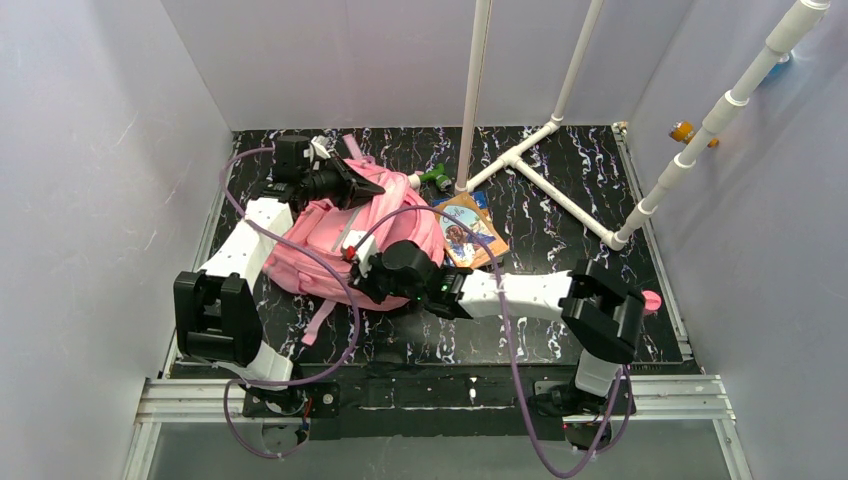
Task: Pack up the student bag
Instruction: Unzip the student bag at the center of the board.
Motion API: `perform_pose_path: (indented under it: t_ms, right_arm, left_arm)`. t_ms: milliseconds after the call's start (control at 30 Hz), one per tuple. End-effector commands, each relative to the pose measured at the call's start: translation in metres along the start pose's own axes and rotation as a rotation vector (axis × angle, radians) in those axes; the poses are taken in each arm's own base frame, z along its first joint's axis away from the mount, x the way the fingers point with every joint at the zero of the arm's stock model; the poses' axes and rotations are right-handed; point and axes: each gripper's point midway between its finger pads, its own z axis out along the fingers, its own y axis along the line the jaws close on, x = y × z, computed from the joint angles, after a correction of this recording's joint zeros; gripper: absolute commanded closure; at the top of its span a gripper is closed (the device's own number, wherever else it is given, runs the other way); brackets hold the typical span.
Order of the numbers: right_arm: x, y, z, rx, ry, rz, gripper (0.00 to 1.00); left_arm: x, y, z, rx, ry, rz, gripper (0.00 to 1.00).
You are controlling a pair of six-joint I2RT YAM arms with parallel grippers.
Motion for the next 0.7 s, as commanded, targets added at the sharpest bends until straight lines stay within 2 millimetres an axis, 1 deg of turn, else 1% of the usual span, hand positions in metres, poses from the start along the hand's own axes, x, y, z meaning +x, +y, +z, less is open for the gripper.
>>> perform_pose_path:
  t_ms: [0,100,167,233,367,400,467,500,600,633,667]
  right_arm:
    - [-0.013,0.048,0.023,-0.172,-0.054,-0.079,0.99]
    - [-0.027,0.055,0.027,-0.202,-0.099,-0.107,0.99]
    - [-0.03,0.059,0.026,-0.222,-0.098,-0.117,0.99]
    - [-0.03,0.058,0.021,-0.216,-0.108,-0.093,0.99]
    - [-0.029,0.05,-0.004,-0.173,-0.144,-0.012,0.99]
    - [-0.022,0.048,-0.01,-0.166,-0.142,0.01,0.99]
    - [-0.019,0.047,-0.022,-0.162,-0.157,0.045,0.99]
    - [-0.018,0.046,-0.027,-0.162,-0.168,0.061,0.99]
    - [-0.016,0.042,-0.042,-0.162,-0.207,0.106,0.99]
    - [-0.014,0.041,-0.045,-0.166,-0.215,0.12,0.99]
    - [-0.011,0.04,-0.048,-0.173,-0.217,0.135,0.99]
  left_arm:
    - [0.014,-0.082,-0.034,0.263,0.064,0.059,1.0]
    - [0.011,-0.081,-0.04,0.269,0.058,0.043,1.0]
    - [0.011,-0.083,-0.042,0.295,0.067,0.029,1.0]
    - [0.012,-0.08,-0.044,0.282,0.048,0.063,1.0]
    - [0.014,-0.06,-0.056,0.159,-0.044,0.191,1.0]
    - [0.014,-0.054,-0.058,0.131,-0.063,0.225,1.0]
    - [0.014,-0.038,-0.064,0.052,-0.099,0.289,1.0]
    - [0.014,-0.029,-0.067,0.012,-0.116,0.323,0.94]
    - [0.015,-0.008,-0.079,-0.097,-0.163,0.427,0.67]
    - [0.017,-0.002,-0.084,-0.135,-0.178,0.473,0.59]
    - [0.019,0.005,-0.087,-0.179,-0.19,0.516,0.55]
